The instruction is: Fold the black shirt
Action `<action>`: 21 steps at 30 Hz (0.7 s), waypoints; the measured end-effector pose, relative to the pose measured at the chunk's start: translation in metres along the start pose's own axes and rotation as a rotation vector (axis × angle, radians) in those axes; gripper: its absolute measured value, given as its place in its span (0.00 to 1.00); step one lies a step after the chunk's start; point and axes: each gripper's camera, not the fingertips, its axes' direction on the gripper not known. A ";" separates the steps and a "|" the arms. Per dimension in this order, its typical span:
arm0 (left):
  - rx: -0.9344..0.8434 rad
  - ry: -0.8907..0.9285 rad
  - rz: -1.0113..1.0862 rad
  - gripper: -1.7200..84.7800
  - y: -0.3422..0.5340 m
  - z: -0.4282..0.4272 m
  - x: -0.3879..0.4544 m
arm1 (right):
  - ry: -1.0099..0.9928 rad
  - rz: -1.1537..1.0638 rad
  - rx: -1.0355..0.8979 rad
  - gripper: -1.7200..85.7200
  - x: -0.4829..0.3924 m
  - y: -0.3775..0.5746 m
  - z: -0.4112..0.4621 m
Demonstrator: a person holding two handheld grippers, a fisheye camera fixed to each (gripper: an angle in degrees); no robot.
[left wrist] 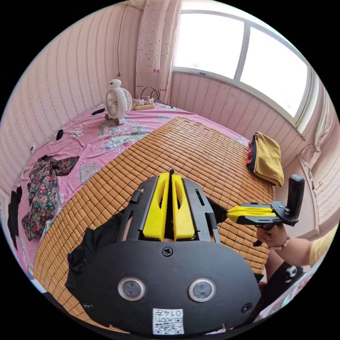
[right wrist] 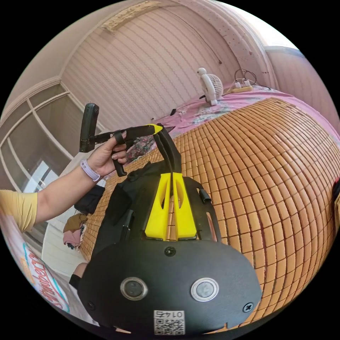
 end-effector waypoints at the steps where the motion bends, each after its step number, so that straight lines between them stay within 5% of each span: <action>1: 0.012 0.011 -0.008 0.02 0.010 -0.019 -0.006 | -0.068 -0.071 -0.037 0.05 -0.024 -0.001 0.004; 7: -0.073 -0.149 -0.171 0.06 0.150 -0.139 -0.070 | -0.118 -0.340 -0.334 0.09 -0.082 0.026 0.063; 11: -0.068 -0.307 -0.382 0.10 0.237 -0.190 -0.124 | -0.086 -0.285 -0.346 0.12 -0.069 0.018 0.084; 21: 0.054 -0.246 -0.769 0.13 0.298 -0.207 -0.250 | 0.163 -0.130 -0.368 0.17 -0.019 -0.073 0.205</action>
